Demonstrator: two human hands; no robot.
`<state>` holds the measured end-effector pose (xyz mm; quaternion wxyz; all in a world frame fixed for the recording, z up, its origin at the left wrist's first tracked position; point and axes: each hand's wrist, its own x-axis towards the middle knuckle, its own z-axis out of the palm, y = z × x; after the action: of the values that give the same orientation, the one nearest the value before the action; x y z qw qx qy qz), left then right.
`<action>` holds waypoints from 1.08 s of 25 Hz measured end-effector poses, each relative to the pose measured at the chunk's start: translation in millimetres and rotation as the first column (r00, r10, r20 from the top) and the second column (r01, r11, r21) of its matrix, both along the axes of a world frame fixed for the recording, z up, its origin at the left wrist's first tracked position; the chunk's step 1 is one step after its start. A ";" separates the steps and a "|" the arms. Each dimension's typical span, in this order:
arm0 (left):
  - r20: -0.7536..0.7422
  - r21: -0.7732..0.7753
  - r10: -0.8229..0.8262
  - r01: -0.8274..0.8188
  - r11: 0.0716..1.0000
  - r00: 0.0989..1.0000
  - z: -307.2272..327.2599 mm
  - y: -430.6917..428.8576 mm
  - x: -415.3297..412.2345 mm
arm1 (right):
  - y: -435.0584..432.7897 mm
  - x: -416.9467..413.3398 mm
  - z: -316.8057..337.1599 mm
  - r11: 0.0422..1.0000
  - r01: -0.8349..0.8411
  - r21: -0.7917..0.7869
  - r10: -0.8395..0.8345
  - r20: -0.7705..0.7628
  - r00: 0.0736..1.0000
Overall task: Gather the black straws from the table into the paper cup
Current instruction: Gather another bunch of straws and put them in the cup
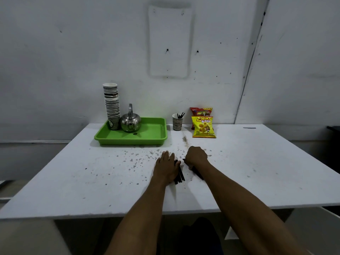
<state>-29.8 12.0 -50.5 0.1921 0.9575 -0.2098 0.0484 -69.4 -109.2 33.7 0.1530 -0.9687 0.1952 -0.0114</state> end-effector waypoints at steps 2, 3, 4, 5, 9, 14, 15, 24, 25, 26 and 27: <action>0.004 0.004 0.008 -0.008 1.000 1.000 -2.0 -0.5 1.0 | -0.8 -0.9 0.5 1.000 0.000 0.001 0.000 -0.019 1.000; 0.007 0.004 0.010 -0.010 1.000 1.000 -2.6 -0.7 1.0 | -2.3 0.2 -1.0 1.000 -0.003 -0.005 0.003 -0.028 1.000; 0.008 0.002 0.009 -0.009 1.000 1.000 -2.8 -1.0 0.8 | -2.1 -1.3 -0.5 1.000 -0.009 -0.008 0.009 -0.029 1.000; 0.009 0.002 0.008 -0.008 1.000 1.000 -2.8 -1.4 0.5 | -3.9 1.6 -3.5 1.000 -0.014 -0.024 0.013 -0.030 0.999; 0.009 0.004 0.012 -0.012 1.000 1.000 -1.1 -2.7 -0.7 | -7.0 7.0 -8.1 0.996 -0.028 -0.081 0.027 -0.014 1.000; -0.003 0.009 0.018 -0.018 1.000 1.000 -0.2 -3.1 0.2 | -12.4 16.0 -0.3 1.000 -0.020 0.005 0.019 0.069 0.997; -0.004 0.007 0.019 -0.019 1.000 1.000 0.9 -3.1 0.7 | -13.6 20.5 0.5 0.998 -0.011 0.055 0.003 0.138 0.990; -0.005 0.045 0.052 -0.051 0.998 0.999 -3.8 -2.4 9.9 | -12.0 21.7 -54.7 0.934 -0.152 0.322 -0.128 0.702 0.701; -0.005 0.057 0.048 -0.047 0.997 0.999 -3.8 -2.2 10.4 | -13.6 23.2 -59.7 0.934 -0.159 0.321 -0.125 0.706 0.697; -0.008 0.066 0.042 -0.041 0.997 0.999 -3.5 -2.3 11.4 | -14.7 25.3 -61.3 0.937 -0.166 0.306 -0.109 0.710 0.696; -0.009 0.074 0.037 -0.036 0.997 0.999 -2.5 -2.7 13.0 | -15.1 27.1 -60.9 0.942 -0.176 0.287 -0.085 0.708 0.701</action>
<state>-16.8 9.3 -53.0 0.1567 0.9678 -0.1928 0.0393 -42.4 -124.3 -27.2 0.3778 -0.8529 0.0956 -0.3474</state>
